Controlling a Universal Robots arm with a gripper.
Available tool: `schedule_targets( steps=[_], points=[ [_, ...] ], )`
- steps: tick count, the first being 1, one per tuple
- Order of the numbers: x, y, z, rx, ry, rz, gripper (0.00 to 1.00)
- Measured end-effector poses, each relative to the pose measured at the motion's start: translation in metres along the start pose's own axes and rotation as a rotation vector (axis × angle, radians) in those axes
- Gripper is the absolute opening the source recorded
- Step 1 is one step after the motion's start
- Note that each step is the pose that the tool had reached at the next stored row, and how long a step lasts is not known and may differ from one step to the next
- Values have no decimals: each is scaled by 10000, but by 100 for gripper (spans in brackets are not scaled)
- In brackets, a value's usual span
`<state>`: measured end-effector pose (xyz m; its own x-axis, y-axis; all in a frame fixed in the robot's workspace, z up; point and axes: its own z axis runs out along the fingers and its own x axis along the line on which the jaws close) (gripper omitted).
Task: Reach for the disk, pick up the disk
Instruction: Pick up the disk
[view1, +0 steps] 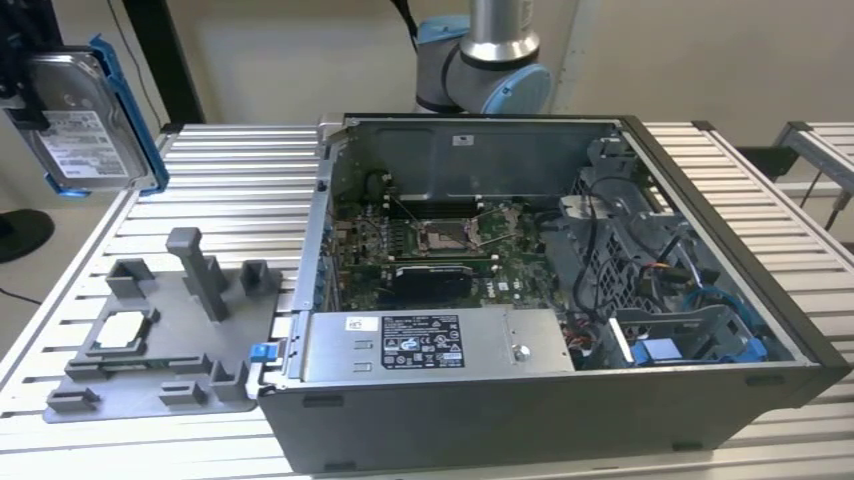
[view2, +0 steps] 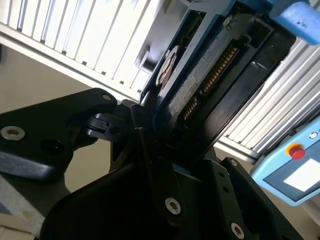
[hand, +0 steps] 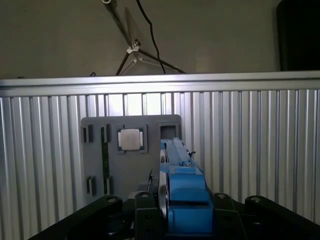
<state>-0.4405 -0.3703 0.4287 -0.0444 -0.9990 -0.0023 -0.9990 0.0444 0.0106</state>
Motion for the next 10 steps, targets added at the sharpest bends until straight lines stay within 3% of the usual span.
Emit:
schedule_targets(
  steps=[10],
  points=[
    [0,1,-122,0,0,0,0]
  ],
)
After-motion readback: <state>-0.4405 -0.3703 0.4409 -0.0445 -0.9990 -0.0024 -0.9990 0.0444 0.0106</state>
